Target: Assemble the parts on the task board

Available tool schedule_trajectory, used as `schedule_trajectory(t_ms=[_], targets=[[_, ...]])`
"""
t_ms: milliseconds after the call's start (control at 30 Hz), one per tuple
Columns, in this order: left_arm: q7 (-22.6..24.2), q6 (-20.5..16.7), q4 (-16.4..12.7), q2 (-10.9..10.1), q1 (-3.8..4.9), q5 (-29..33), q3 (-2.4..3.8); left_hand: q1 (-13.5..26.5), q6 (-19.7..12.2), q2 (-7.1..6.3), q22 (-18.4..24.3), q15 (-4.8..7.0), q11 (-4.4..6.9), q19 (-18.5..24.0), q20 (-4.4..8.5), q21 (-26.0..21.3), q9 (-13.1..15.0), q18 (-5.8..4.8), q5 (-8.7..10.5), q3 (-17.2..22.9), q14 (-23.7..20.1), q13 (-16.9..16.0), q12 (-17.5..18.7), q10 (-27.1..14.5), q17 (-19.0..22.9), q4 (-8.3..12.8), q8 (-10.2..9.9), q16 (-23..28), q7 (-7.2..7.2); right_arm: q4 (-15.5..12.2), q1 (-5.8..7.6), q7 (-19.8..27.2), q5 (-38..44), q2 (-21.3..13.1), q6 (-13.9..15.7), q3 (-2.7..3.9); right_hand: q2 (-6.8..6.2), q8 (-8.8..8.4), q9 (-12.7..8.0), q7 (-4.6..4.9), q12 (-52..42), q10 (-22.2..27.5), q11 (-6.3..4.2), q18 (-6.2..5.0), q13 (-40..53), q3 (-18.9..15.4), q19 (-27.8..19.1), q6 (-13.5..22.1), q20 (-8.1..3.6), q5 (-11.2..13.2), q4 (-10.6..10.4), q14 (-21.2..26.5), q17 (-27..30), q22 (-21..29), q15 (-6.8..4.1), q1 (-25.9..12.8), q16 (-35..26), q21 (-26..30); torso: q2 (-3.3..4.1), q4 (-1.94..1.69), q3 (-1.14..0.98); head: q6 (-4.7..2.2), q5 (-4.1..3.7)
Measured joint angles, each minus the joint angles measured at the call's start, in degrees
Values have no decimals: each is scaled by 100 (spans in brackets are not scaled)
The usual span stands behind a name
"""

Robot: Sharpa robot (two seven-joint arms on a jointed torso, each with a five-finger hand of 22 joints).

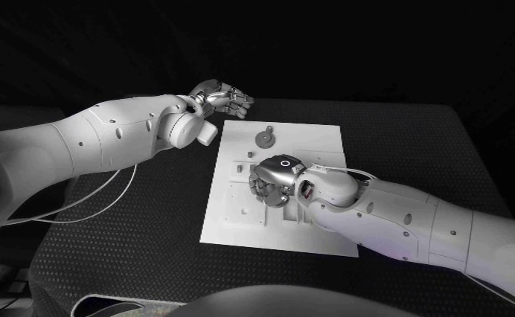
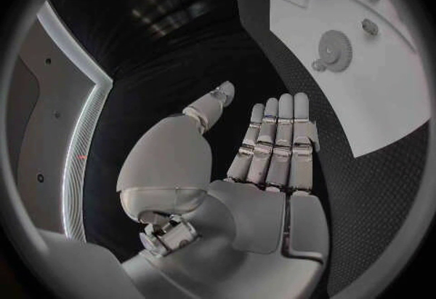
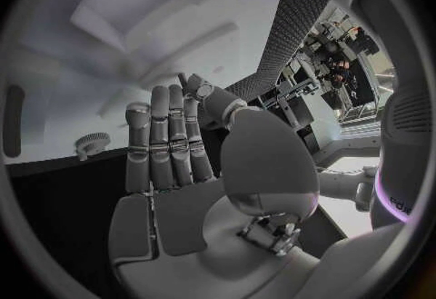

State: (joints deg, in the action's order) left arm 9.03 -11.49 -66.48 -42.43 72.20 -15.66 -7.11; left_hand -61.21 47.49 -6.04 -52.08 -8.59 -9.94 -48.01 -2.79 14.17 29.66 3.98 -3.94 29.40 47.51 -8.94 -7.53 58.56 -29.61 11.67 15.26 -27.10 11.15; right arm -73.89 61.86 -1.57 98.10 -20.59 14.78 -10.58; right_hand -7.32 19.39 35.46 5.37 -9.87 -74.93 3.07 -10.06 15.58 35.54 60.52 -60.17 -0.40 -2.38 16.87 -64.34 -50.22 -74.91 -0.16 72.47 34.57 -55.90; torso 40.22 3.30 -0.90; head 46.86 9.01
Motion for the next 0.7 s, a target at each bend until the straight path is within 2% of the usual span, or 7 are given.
schedule_trajectory(t_ms=[700], targets=[[-2,4,0,2,0,0,0,0,-20,0,-5,0,0,0,0,0,1,-21,0,0,0,5,0,0,-10,0,0,0,20,44,-12,-1,0,28,4,-9,0,-15,9,0,21,0,0,0,18,4,7,0,9,0,-4,0,0,0,0,0,-23,0,-1,-1,3,-18,-15]])
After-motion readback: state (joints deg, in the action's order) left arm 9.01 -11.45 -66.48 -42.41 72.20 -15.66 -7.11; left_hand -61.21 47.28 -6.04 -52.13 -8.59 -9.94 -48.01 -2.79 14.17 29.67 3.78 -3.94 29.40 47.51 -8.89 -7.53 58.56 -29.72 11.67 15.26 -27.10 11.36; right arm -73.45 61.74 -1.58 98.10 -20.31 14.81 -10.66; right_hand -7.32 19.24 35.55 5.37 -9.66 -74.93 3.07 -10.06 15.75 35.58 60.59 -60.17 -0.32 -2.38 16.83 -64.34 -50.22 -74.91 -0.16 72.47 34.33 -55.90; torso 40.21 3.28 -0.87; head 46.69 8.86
